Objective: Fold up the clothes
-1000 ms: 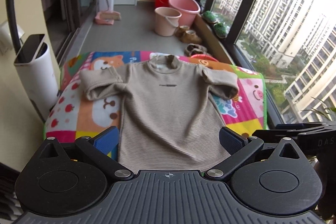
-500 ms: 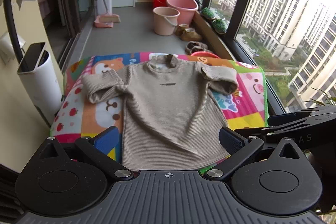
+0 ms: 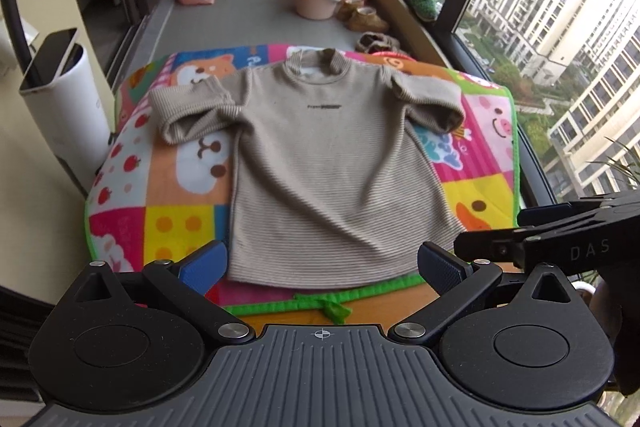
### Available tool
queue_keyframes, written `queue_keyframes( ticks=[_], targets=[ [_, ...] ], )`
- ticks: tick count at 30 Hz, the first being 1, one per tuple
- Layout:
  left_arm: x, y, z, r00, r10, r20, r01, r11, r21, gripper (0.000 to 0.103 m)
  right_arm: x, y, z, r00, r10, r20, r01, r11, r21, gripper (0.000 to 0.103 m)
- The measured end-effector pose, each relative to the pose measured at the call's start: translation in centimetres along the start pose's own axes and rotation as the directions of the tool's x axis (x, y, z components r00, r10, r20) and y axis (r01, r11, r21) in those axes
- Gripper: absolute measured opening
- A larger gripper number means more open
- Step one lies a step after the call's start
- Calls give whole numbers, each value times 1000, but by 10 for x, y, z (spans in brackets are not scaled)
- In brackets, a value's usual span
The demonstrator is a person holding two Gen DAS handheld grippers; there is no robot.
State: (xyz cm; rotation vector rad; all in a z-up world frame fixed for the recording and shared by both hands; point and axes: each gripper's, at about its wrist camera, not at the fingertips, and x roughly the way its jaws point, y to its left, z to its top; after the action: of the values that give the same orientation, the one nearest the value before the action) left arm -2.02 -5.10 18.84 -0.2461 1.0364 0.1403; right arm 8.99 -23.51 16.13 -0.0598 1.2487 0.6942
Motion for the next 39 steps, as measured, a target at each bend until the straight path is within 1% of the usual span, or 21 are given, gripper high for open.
queue_keyframes(
  ticks=[3,8,15,25,31,39],
  targets=[
    [1,2,-1,1000,1,-7,-1,1000,-7,103,5,1,-3,1000,2,-17,-2,1000,1,103],
    [2,5,-2,1000,-9,-17,8,1000,-20,103,4,3,-4,1000,0,-11,0,1000,0,103],
    [7,11,-5,999,-6,-46,4,999,-40,103,-4,2,-5,1000,-7,6,7,1000,-4,103],
    [5,12,-7,999,-13,-44,12,999,-36,103,-12,17,-8,999,-37,32,39,998,-42,103],
    [8,10,-8,998,-14,-55,12,1000,-20,103,-14,19,-10,999,-33,33,35,998,-57,103],
    [10,10,-8,998,-15,-60,14,1000,-13,103,-11,14,-11,999,-36,22,37,998,-46,103]
  ],
)
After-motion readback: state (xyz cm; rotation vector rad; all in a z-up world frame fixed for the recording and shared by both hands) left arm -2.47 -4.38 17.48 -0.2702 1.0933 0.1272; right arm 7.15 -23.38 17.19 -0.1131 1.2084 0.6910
